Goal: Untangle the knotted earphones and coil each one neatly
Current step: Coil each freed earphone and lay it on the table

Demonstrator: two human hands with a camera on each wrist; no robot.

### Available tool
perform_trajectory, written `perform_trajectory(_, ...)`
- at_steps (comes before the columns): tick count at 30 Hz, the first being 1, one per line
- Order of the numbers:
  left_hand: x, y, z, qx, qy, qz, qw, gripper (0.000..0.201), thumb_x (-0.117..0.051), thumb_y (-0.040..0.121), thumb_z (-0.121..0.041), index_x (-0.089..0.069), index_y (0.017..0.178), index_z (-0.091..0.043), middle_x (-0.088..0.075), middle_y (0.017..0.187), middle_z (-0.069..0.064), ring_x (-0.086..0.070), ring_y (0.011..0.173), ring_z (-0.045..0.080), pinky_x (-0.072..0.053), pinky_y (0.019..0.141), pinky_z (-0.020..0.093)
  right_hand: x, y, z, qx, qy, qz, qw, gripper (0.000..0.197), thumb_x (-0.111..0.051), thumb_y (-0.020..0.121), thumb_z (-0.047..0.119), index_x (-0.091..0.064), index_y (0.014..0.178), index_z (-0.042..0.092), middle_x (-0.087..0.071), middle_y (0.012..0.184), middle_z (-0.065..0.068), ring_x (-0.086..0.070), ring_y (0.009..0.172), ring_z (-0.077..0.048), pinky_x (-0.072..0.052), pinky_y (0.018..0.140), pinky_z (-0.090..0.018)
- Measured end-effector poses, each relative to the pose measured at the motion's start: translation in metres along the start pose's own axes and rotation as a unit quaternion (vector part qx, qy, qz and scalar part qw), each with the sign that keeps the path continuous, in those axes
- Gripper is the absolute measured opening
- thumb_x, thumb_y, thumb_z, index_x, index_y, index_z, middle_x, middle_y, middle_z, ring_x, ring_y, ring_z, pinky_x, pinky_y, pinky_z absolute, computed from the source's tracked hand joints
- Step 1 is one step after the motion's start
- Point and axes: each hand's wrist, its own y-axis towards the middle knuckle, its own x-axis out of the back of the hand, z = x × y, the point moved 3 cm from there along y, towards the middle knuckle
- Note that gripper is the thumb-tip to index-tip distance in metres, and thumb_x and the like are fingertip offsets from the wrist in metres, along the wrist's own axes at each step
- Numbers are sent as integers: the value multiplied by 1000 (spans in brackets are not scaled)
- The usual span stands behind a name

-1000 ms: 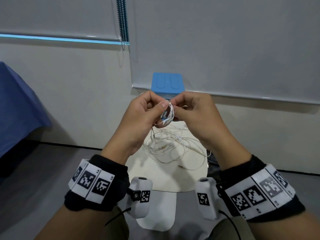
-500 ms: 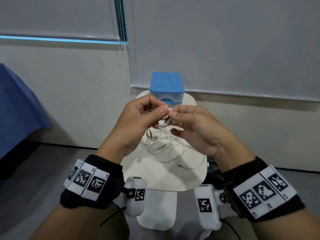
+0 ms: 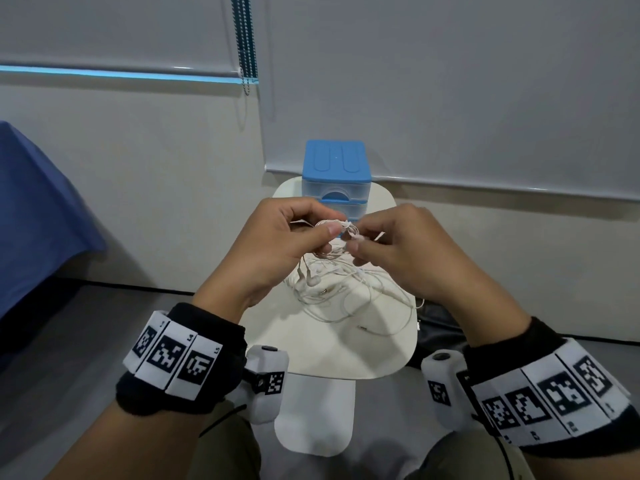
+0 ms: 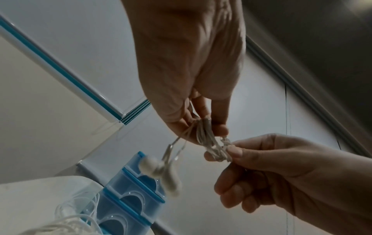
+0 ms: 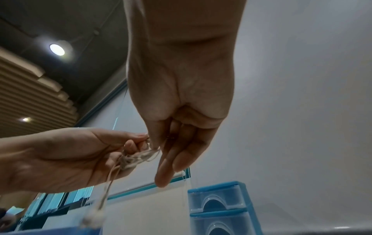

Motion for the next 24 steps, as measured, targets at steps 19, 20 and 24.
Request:
perform_trajectory(19,-4,-18,41,109,4,-40,993,11,-71,94,-2,-78,90,-9,-74,87,19,-66,68,18,-56,71,31,-39,-15,-29,-52,-32,96,994,23,-72,92,37,-74,112,26,-73,87,13,-67,87,-8,-53,86,-30)
perform_trajectory(20,-3,-19,41,111,10,-29,993,11,-70,94,-1,-78,91,-8,-75,91,20,-66,68,17,-57,71,30,-43,-12,-25,-47,-24,86,995,18,-73,91,37,-74,105,27,-72,87,12,-66,85,-9,-52,82,-29)
perform_trajectory(24,9,-22,44,140,35,-5,990,12,-69,95,0,-78,100,-6,-74,86,11,-68,71,14,-59,74,28,-56,2,-22,-49,-4,73,996,14,-73,92,23,-72,79,21,-72,70,5,-67,71,-12,-52,71,-30)
